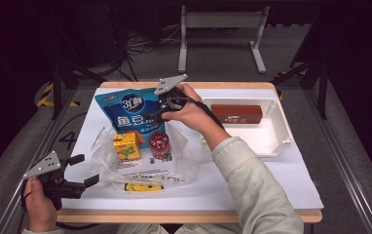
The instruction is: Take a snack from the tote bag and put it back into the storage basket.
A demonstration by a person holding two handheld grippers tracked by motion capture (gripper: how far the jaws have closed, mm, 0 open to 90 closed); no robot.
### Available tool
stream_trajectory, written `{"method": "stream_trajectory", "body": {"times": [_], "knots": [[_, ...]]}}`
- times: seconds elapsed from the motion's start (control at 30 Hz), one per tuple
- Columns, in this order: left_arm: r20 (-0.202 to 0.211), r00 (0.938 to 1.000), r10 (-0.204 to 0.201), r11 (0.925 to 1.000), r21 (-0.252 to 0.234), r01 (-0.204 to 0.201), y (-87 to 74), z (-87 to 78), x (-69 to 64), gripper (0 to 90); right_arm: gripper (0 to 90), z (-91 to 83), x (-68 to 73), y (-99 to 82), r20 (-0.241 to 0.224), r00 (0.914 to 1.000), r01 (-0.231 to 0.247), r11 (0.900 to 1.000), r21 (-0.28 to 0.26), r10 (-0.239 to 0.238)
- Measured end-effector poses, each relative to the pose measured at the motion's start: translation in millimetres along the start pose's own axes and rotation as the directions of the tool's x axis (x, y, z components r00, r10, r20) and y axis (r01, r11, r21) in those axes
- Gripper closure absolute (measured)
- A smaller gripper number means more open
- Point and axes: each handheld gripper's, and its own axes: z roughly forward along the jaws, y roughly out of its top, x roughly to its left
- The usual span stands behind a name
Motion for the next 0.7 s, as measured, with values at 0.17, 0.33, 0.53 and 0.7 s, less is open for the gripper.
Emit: {"method": "stream_trajectory", "body": {"times": [0.17,0.33,0.53,0.7], "knots": [[0.002,1.0,-0.003,1.0,0.004,0.003,0.0,0.7,0.0,2.3,29.8,2.6,3.9,-0.6,-0.02,0.9997,0.016,0.9998,0.008,-0.016],[0.005,0.9999,-0.009,1.0,0.002,0.009,-0.3,0.3,0.0,2.3,29.7,9.5,4.6,-2.6,-0.016,0.9994,0.031,0.9992,0.025,-0.031],[0.005,1.0,-0.007,1.0,0.002,0.007,-0.4,0.6,0.8,2.3,31.1,14.2,4.0,-3.6,-0.016,0.9993,0.035,0.9989,0.03,-0.034],[0.005,1.0,-0.007,1.0,0.0,0.007,-0.5,0.6,1.0,2.3,34.6,16.1,4.5,-2.8,-0.012,0.999,0.044,0.9986,0.029,-0.043]]}}
